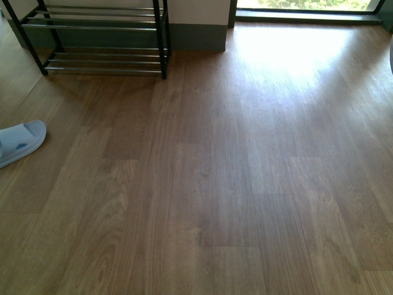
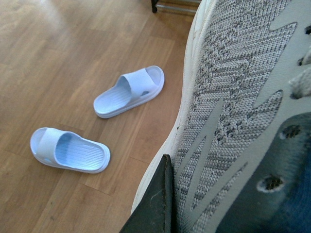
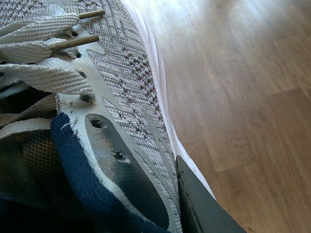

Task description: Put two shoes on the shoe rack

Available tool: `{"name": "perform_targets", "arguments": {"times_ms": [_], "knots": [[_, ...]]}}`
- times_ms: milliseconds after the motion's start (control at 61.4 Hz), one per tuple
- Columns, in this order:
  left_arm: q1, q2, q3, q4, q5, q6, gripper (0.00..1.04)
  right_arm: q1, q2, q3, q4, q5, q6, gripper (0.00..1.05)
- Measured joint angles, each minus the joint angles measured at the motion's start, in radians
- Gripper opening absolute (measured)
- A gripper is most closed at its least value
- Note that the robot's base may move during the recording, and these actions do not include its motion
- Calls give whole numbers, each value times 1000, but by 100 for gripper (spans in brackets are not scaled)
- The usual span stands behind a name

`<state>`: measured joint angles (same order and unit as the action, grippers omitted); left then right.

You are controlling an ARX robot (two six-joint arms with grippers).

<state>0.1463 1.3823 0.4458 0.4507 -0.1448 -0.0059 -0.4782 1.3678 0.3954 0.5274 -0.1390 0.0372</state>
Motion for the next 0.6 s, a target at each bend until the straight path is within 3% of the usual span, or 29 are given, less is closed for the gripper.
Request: {"name": "perform_targets", "arguments": {"times_ms": [260, 602], "knots": [[-11, -239, -81, -36, -67, -7, 2, 0, 0, 0, 0, 0, 0, 1], [-12, -257, -82, -37, -67, -11, 2, 0, 0, 0, 0, 0, 0, 1]]}}
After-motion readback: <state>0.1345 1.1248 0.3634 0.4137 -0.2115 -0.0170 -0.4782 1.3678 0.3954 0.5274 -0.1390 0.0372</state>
